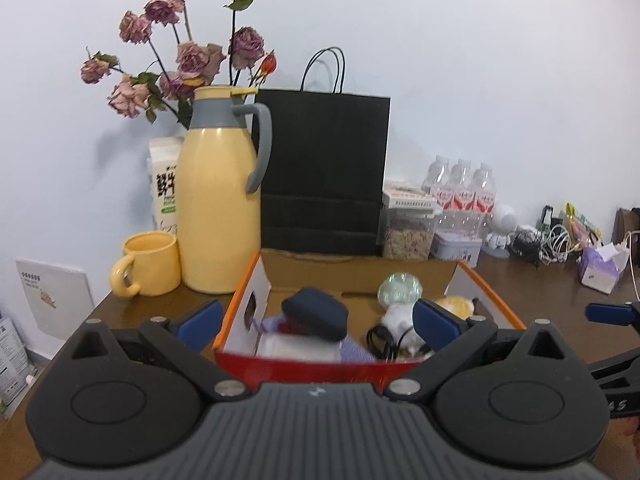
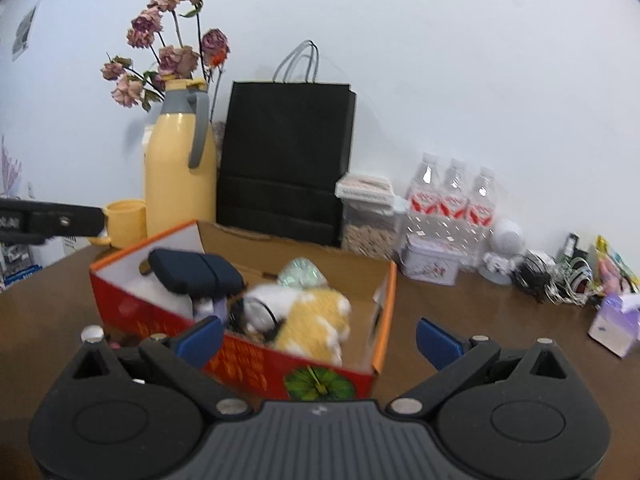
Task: Organize objects
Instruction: 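Move both tools back over the table toward the remaining items, then grasp the small orange item with the right tool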
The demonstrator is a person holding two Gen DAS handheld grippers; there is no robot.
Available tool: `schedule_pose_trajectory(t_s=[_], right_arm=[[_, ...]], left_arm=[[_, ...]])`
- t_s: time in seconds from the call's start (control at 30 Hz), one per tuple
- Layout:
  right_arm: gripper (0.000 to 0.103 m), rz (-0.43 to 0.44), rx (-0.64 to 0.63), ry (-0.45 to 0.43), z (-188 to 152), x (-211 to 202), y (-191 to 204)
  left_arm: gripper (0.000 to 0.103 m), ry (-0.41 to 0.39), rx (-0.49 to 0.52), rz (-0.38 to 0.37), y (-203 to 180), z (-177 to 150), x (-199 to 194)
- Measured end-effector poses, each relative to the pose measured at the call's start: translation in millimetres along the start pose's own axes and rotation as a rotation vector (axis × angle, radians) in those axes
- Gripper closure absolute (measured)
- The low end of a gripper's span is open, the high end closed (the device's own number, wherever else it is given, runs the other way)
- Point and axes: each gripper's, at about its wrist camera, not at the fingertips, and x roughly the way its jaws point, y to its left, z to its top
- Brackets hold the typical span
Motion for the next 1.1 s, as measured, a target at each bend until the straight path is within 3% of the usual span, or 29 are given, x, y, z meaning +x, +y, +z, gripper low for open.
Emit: schedule_pose_trajectory(t_s=[0.6, 0.7, 0.8, 0.87, 1.0, 1.1], right_arm=[[0.002, -0.038, 0.058, 0.221, -92, -26, -23], [0.013, -0.032, 0.088, 0.246, -99, -20, -24], [0.016, -0.025, 0.116, 0.258, -101, -13, -25], [0.031, -0.029, 0.120, 0.259, -101, -9, -25], [0.037, -0.017, 0.140, 0.261, -100, -3, -29], [0.049, -0.003, 0.136, 0.253, -100, -4, -28]], left_arm=[[0.000, 0.136, 0.012, 0.011, 12, -63, -42], [0.000, 0.149, 0.002, 0.006, 14, -70, -47], [0.000, 0.155, -0.002, 0.003, 16, -74, -50], [0.000, 0.156, -0.008, 0.003, 18, -75, -52], [0.000, 0.162, -0.019, 0.002, 20, -78, -52], [0.000, 0.169, -0.024, 0.003, 21, -80, -52]])
